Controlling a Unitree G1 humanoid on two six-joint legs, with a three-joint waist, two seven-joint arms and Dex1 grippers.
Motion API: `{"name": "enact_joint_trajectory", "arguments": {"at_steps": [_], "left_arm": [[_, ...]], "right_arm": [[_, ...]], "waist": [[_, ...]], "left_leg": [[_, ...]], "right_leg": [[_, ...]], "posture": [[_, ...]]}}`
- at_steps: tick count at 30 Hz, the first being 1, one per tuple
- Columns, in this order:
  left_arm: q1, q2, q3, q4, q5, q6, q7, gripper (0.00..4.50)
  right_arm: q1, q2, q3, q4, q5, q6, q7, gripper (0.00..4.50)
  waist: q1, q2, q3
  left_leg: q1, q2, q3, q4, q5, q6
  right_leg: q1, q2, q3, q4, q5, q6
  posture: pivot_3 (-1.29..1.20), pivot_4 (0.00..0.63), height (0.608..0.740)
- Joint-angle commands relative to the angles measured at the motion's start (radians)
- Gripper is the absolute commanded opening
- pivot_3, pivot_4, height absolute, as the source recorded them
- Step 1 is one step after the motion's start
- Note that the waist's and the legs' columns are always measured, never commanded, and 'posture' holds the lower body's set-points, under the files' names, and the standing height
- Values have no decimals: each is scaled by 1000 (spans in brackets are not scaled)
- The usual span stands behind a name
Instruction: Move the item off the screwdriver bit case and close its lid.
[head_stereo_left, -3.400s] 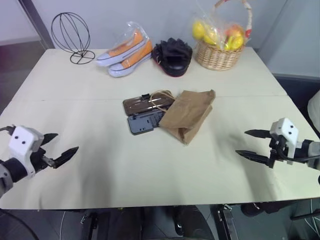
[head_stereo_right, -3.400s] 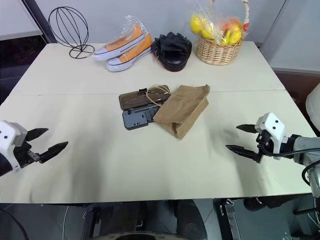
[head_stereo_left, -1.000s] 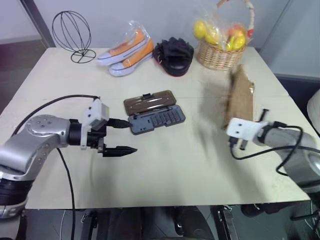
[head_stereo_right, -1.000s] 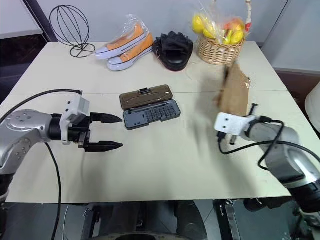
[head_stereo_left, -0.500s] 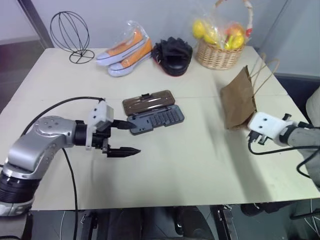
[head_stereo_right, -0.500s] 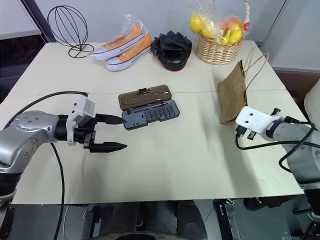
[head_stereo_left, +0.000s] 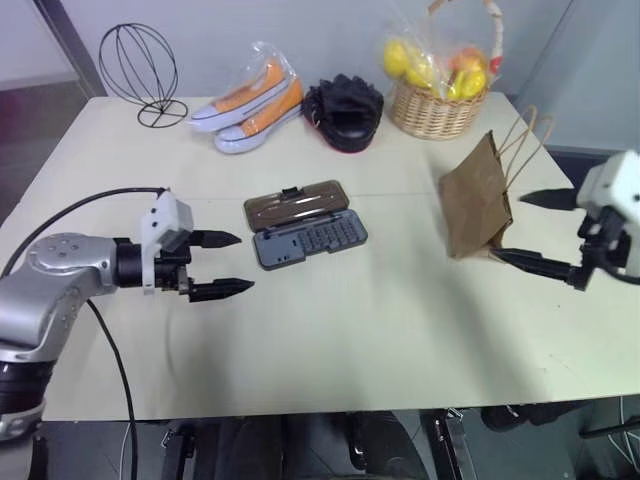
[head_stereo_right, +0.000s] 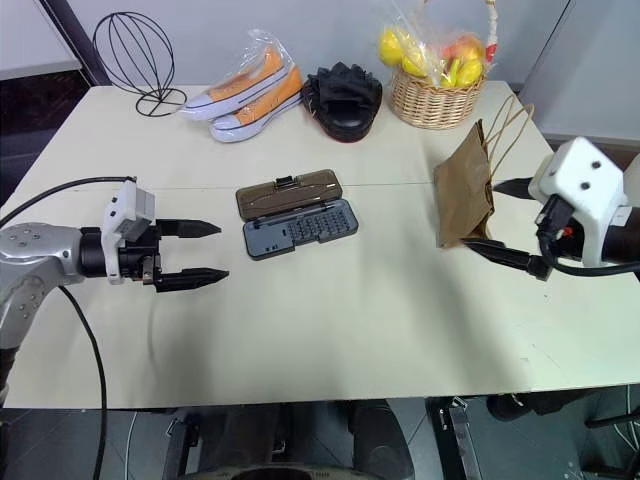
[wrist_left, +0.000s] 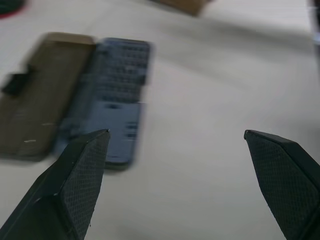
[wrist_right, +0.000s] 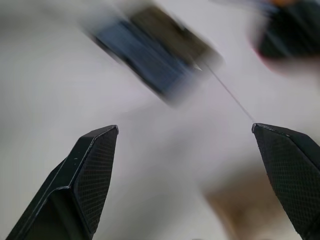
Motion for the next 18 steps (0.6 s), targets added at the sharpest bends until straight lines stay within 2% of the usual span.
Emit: {"name": "enact_joint_trajectory", "arguments": {"at_steps": [1, 5, 11, 15, 18], "left_arm": [[-66, -15, -15, 81, 55, -61, 4, 4500], [-110, -13, -16, 105, 58, -68, -28, 4500], [-137, 1, -26, 187, 101, -115, -72, 4500], [-330, -81, -111, 496, 212, -233, -93, 4500], [-532, -173, -166, 846, 327, -390, -77, 4500]], "right_arm": [[-131, 22, 93, 9, 103, 43, -66, 4472], [-225, 43, 221, 39, 98, 32, -111, 4472], [-228, 41, 305, 60, 72, -3, -123, 4472], [-225, 52, 363, 66, 55, -32, -119, 4472], [-233, 52, 371, 57, 72, -25, -124, 4472]], "waist": [[0, 0, 0], [0, 0, 0], [1, 0, 0], [9, 0, 0], [12, 0, 0]], "left_leg": [[0, 0, 0, 0, 0, 0], [-2, 0, 1, 0, 0, 0], [-2, 0, 1, 0, 0, 0], [-2, -2, 0, 0, 0, 0], [-2, -3, 1, 1, 0, 0]], "right_leg": [[0, 0, 0, 0, 0, 0], [-1, -1, 0, 0, 0, 0], [-2, -1, 0, 0, 0, 0], [-1, -1, -2, 0, 0, 0], [-1, -1, -2, 0, 0, 0]], "posture": [[0, 150, 740], [0, 150, 740], [0, 150, 740], [0, 150, 740], [0, 150, 740]]}}
